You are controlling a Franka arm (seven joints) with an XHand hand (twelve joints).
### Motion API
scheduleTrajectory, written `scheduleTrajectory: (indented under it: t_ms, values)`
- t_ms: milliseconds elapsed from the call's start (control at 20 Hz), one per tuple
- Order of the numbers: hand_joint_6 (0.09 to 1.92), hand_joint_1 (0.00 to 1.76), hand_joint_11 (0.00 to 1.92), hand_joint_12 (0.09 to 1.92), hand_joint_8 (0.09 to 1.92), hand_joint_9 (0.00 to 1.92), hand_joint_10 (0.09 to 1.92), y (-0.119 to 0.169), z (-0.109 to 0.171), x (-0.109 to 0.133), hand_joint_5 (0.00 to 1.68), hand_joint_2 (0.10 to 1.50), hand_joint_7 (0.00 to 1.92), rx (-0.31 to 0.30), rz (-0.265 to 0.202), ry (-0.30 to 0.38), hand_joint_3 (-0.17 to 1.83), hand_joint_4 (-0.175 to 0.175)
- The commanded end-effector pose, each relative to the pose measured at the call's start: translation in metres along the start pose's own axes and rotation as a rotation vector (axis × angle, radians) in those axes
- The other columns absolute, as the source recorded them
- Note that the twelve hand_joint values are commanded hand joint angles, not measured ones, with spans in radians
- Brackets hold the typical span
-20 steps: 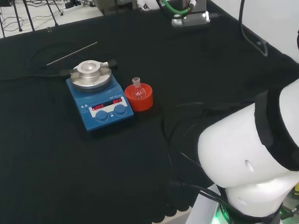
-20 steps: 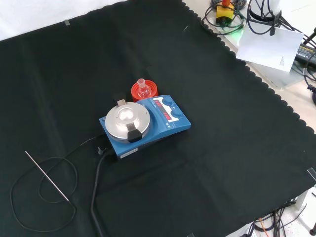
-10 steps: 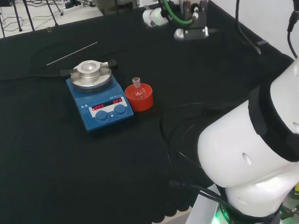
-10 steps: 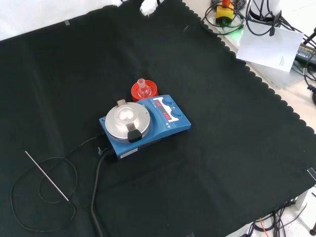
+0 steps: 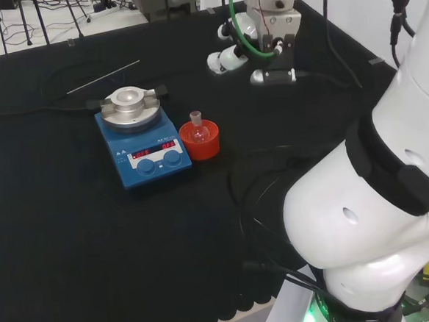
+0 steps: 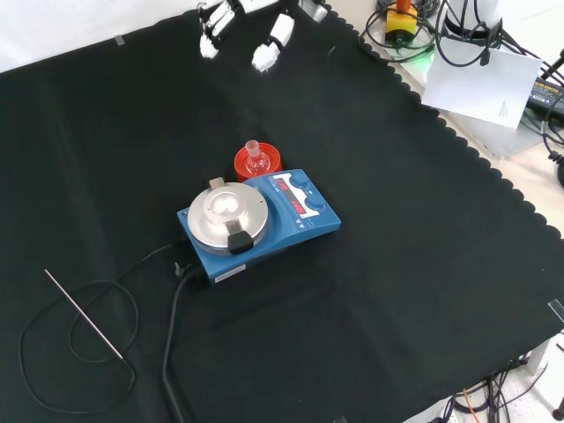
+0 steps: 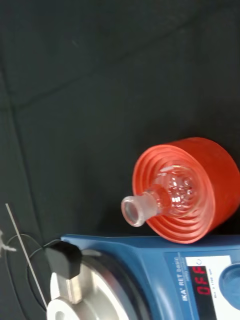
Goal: Pick up the round-bottom flask.
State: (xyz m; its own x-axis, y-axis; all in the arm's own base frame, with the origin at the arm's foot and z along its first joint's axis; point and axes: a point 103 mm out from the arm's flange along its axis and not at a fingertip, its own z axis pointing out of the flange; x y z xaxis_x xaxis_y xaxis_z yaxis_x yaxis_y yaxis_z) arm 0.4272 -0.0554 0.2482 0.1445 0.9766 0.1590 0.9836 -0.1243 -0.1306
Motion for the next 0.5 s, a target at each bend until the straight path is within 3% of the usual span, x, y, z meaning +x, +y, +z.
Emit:
scheduleTrajectory:
  t_ms: [50,300,500]
  values:
    - [0.09,0.7,0.0,1.4,0.68,0.45,0.7,0.009,0.031,0.0,0.54,0.8,0.28,0.015,-0.013,0.033,0.41,-0.07]
    - [0.09,0.72,0.0,1.4,0.68,0.46,0.7,0.01,0.047,0.005,0.55,0.74,0.28,0.032,-0.039,0.034,0.46,-0.068]
    - [0.09,0.74,0.0,1.4,0.68,0.46,0.7,0.01,0.059,0.006,0.56,0.71,0.29,0.062,-0.132,0.123,0.47,-0.065]
